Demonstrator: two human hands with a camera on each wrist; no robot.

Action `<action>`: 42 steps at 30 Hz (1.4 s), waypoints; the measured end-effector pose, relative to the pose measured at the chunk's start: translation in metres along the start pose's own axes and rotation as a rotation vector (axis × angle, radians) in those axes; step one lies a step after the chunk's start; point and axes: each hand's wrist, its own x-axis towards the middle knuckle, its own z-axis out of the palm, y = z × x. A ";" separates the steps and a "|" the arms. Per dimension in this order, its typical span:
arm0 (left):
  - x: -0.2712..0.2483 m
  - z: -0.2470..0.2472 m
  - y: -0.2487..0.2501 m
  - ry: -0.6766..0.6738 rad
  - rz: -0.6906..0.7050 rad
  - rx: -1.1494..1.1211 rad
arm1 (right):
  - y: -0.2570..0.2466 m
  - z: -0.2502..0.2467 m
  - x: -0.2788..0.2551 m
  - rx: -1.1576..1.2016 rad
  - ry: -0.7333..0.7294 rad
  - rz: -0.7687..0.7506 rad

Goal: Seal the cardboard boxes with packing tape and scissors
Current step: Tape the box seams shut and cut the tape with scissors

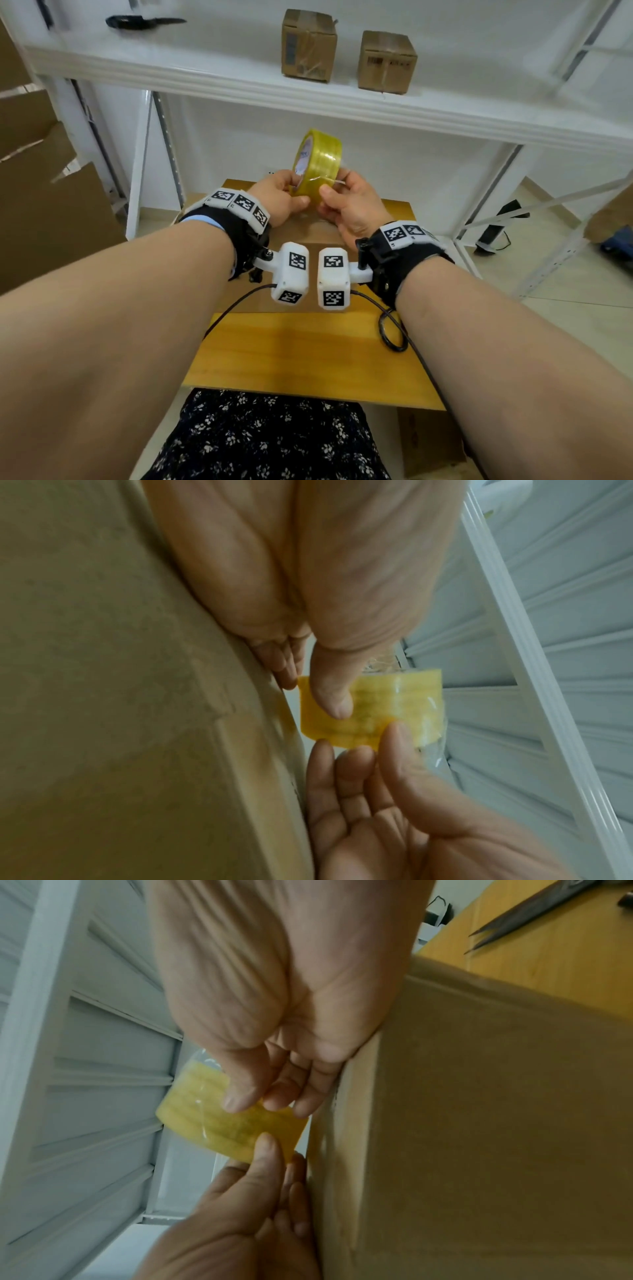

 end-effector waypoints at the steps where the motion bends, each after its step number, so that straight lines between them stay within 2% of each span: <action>1: 0.002 0.000 -0.003 0.022 -0.006 -0.025 | 0.000 0.000 -0.001 0.023 0.011 0.005; 6: 0.000 -0.001 -0.006 0.044 0.009 -0.198 | -0.006 0.000 -0.006 0.282 0.109 0.056; 9: 0.005 -0.005 -0.015 0.135 0.006 -0.289 | -0.009 -0.005 -0.008 0.422 0.166 0.120; 14: 0.003 -0.009 -0.018 0.184 -0.003 -0.393 | -0.002 -0.002 -0.005 0.254 0.164 0.088; 19: 0.001 -0.006 -0.015 0.177 0.000 -0.325 | 0.001 -0.002 -0.005 0.241 0.147 0.073; 22: -0.003 -0.005 -0.010 0.161 0.016 -0.391 | 0.000 -0.001 -0.008 0.201 0.152 0.078; 29: -0.004 -0.006 -0.010 0.139 0.035 -0.474 | -0.006 -0.004 -0.007 0.341 0.149 0.117; 34: -0.008 -0.004 -0.007 0.255 -0.044 -0.252 | -0.005 -0.004 -0.007 0.429 0.147 0.096; 35: -0.011 -0.003 -0.003 0.243 -0.046 -0.174 | -0.004 -0.005 -0.007 0.451 0.143 0.084; 38: -0.021 -0.001 0.016 0.095 -0.021 0.124 | -0.002 -0.008 -0.007 0.532 0.133 0.058; 42: -0.022 0.019 0.031 -0.005 -0.115 0.317 | -0.003 -0.012 -0.009 0.573 0.062 0.060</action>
